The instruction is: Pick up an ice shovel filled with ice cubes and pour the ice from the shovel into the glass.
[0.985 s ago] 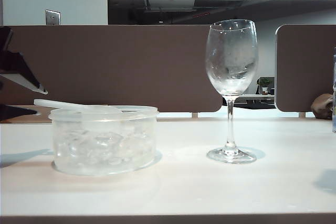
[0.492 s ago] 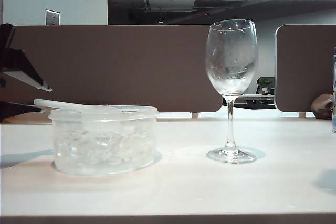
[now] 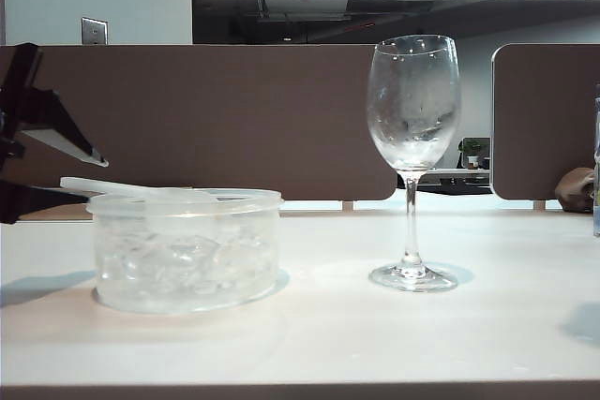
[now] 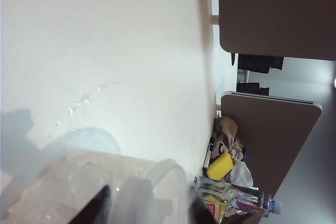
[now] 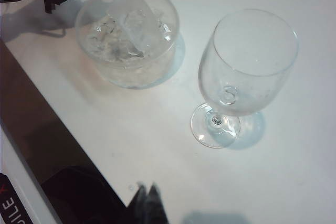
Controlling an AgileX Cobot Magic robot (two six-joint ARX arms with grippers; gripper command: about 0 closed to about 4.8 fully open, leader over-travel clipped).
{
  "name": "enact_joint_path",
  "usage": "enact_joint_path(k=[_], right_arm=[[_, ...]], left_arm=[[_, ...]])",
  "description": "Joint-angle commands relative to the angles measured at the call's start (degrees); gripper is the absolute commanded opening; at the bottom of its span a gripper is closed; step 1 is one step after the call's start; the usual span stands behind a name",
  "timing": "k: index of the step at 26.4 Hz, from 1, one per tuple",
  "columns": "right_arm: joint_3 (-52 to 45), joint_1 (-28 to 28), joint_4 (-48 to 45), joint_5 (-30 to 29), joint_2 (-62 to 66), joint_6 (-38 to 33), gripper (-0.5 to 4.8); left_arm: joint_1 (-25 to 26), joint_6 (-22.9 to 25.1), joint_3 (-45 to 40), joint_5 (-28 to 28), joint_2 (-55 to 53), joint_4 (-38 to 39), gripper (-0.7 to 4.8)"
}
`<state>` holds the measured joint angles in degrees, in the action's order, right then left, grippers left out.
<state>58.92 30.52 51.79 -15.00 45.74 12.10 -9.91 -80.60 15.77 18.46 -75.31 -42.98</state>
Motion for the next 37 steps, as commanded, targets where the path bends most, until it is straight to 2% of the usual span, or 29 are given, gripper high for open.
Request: enact_joint_path(k=[1, 3, 5, 8, 10, 14, 17, 19, 21, 24, 30, 31, 37], right_arm=[[0.24, -0.02, -0.61, -0.17, -0.07, -0.04, 0.0], [0.24, -0.02, -0.61, -0.17, -0.07, -0.04, 0.0], [0.24, -0.02, -0.59, -0.2, 0.0, -0.04, 0.0], [0.24, -0.02, -0.61, -0.2, 0.02, -0.04, 0.0], [0.24, -0.02, -0.61, -0.17, 0.02, -0.04, 0.0], [0.24, -0.02, -0.61, -0.2, 0.02, -0.04, 0.0], [0.24, -0.02, -0.61, -0.17, 0.02, -0.04, 0.0], [0.24, -0.02, -0.61, -0.2, 0.02, -0.04, 0.0], [0.24, -0.02, -0.61, -0.2, 0.02, -0.04, 0.0], [0.24, -0.02, -0.61, -0.2, 0.02, -0.04, 0.0], [0.24, -0.02, -0.61, -0.2, 0.02, -0.04, 0.0], [0.24, -0.02, -0.61, -0.2, 0.02, -0.04, 0.0], [0.24, -0.02, -0.61, -0.17, 0.02, -0.04, 0.0]], left_arm=[[-1.29, 0.42, 0.07, -1.95, 0.04, 0.15, 1.81], [-1.6, 0.39, 0.07, -2.82, 0.04, 0.66, 1.73], [-1.6, 0.31, 0.07, -3.61, 0.04, 1.6, 1.22], [-1.57, -0.07, 0.07, -5.31, -0.07, 2.23, 1.09], [-1.57, -1.03, 0.07, -5.35, -0.9, 2.16, 0.74], [-1.6, -1.75, 0.07, -4.76, -2.93, 2.1, 0.72], [-1.6, -1.75, 0.07, -4.2, -4.0, 1.64, 0.47], [-1.6, -1.73, 0.07, -4.2, -4.11, 0.57, 0.45], [-1.6, -2.05, 0.07, -4.2, -4.11, -1.66, 0.2], [-1.6, -2.97, 0.09, -4.15, -4.11, -4.37, 0.2], [-1.6, -3.04, 0.09, -3.85, -4.11, -4.96, 0.15], [-1.6, -3.04, 0.09, -3.8, -4.11, -5.68, -0.03], [-1.6, -6.95, 0.09, -3.67, -4.11, -10.38, -0.06]])
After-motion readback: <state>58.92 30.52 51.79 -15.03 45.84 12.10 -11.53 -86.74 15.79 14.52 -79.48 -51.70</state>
